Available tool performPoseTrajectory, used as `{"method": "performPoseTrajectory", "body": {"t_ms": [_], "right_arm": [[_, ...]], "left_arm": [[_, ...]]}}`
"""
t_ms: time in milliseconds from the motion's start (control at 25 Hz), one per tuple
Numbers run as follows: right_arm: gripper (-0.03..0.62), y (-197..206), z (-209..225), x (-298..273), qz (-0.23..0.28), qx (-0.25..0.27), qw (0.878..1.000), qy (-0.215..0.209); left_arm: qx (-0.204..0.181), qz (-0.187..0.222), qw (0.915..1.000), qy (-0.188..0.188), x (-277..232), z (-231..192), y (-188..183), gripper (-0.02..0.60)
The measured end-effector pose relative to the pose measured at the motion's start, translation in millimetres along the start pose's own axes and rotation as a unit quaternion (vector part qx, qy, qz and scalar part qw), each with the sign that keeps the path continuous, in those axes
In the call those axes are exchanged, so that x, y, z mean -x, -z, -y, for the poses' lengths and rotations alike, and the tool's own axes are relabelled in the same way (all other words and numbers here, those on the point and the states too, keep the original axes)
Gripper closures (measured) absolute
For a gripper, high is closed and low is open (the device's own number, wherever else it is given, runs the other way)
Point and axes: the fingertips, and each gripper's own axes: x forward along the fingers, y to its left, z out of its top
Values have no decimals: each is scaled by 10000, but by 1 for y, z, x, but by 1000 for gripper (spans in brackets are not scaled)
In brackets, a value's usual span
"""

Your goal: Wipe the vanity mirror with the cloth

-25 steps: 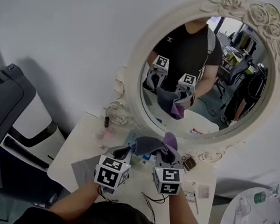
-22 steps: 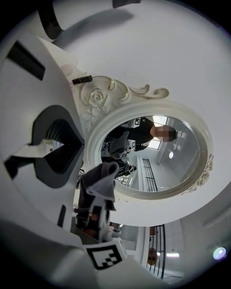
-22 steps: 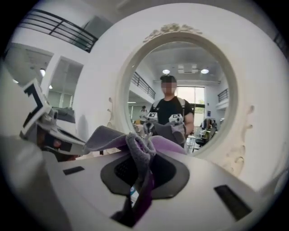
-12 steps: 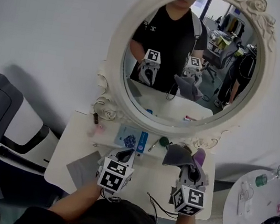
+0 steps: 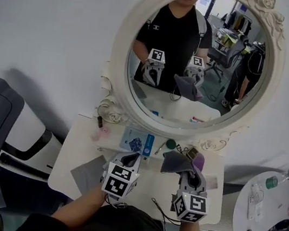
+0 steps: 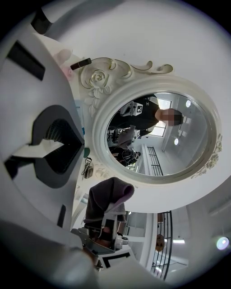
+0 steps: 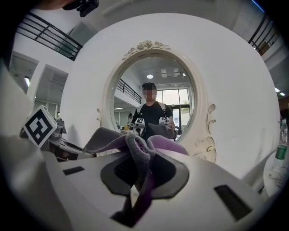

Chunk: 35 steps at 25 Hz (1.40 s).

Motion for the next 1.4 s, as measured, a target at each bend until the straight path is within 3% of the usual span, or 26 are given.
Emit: {"method": "performPoseTrajectory", "body": {"t_ms": [840,1040,1400], "right_arm": [[548,19,-23,-6,-280,416,9981,-356],[548,27,-28,-11,-471,594,9965,-363],[548,33,-25,-18,-484,641,9959,-412]], "left_arm": [[17,-223,9997,133,-5,6,14,584],[-117,-526,9985,128,-11,4,28,584],[-144,-605,9980,103,-19,2,27,584]]}}
